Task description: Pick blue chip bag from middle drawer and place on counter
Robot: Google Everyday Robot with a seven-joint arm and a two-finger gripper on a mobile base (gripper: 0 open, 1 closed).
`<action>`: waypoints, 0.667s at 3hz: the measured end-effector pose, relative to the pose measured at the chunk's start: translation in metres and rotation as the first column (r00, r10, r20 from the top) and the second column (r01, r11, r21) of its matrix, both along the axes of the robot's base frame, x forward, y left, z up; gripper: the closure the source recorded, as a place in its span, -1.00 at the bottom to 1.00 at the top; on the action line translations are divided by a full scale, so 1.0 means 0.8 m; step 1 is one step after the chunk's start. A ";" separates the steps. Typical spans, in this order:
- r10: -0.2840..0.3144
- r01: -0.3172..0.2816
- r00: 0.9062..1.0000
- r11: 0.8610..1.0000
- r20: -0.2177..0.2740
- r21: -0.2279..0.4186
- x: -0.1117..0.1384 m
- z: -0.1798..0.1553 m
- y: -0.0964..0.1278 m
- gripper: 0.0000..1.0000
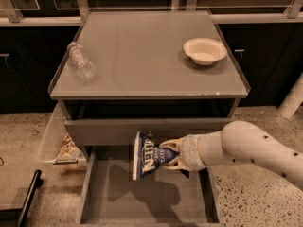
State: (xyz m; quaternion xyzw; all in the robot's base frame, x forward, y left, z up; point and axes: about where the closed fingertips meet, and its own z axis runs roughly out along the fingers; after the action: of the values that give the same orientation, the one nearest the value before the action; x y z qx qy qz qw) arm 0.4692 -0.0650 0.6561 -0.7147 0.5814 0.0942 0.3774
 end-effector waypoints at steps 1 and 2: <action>0.047 -0.044 0.994 0.998 0.094 -0.034 -0.001 0.078 0.009 1.00; 0.084 -0.072 0.983 0.994 0.160 -0.080 0.002 0.145 0.017 1.00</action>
Offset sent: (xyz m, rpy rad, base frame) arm 0.0071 0.0206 0.1917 -0.1359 -0.2569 0.1153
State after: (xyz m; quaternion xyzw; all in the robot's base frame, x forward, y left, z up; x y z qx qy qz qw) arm 0.4707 -0.0513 0.7722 -0.7556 0.5231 0.0285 0.3932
